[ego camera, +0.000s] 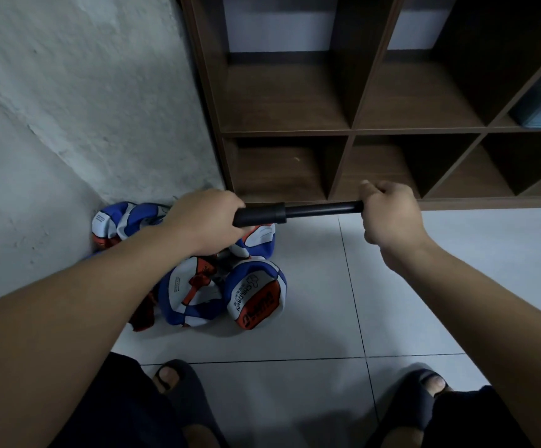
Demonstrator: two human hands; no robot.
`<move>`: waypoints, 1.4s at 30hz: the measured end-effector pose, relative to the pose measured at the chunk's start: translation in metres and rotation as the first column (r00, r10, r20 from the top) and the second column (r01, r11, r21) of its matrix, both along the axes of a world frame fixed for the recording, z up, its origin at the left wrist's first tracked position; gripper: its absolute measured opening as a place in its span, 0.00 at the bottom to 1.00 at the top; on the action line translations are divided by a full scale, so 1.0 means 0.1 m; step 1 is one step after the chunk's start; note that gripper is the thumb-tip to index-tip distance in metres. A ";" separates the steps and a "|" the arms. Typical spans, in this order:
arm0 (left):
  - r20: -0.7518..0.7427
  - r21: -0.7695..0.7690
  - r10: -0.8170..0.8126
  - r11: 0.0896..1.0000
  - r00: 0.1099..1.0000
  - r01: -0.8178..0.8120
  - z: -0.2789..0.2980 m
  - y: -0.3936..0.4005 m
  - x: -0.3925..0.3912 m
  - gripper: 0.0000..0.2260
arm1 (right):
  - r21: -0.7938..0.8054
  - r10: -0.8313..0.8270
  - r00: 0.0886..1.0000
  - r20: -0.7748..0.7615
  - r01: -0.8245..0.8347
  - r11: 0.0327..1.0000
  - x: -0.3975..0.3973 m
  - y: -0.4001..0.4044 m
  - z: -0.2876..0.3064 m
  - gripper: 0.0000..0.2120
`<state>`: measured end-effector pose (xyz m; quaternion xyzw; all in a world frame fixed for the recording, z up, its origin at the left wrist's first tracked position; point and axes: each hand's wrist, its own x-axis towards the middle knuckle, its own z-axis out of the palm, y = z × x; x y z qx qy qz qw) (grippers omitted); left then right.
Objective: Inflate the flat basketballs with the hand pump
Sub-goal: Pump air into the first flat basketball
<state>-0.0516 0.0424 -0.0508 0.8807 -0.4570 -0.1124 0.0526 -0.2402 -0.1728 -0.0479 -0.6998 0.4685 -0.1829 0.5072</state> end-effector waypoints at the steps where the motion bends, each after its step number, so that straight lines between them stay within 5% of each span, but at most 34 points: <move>1: 0.019 -0.009 -0.009 1.000 1.000 0.009 -0.01 -0.03 -0.04 0.16 | -0.056 -0.001 1.000 -0.007 0.000 0.998 0.00 0.08 0.00 0.18; 4: 0.073 -0.049 -0.030 0.998 0.997 0.034 -0.03 -0.10 -0.18 0.16 | -0.164 -0.005 1.000 0.002 0.005 0.986 -0.01 0.31 0.01 0.20; 19: 0.057 -0.021 -0.085 0.996 0.995 0.086 -0.03 -0.19 -0.36 0.10 | -0.063 0.171 0.984 -0.044 -0.173 0.983 0.06 0.47 -0.09 0.21; 26: 0.019 0.006 0.017 1.000 1.000 -0.017 0.03 -0.01 0.01 0.15 | 0.072 -0.033 0.999 -0.004 0.034 0.997 -0.02 -0.15 0.00 0.17; 29: 0.046 0.003 0.014 1.000 0.999 -0.014 0.05 -0.06 -0.07 0.15 | -0.043 -0.049 0.999 0.024 0.050 0.998 0.01 -0.01 -0.01 0.19; 32: 0.086 -0.014 0.014 1.000 0.996 -0.013 0.06 -0.13 -0.20 0.13 | -0.169 -0.005 1.000 0.029 0.010 0.986 0.01 0.26 0.02 0.21; 42: 0.035 -0.024 0.015 1.000 0.999 -0.014 -0.01 -0.18 -0.41 0.14 | -0.169 0.250 0.968 -0.003 -0.247 0.954 0.06 0.54 -0.06 0.18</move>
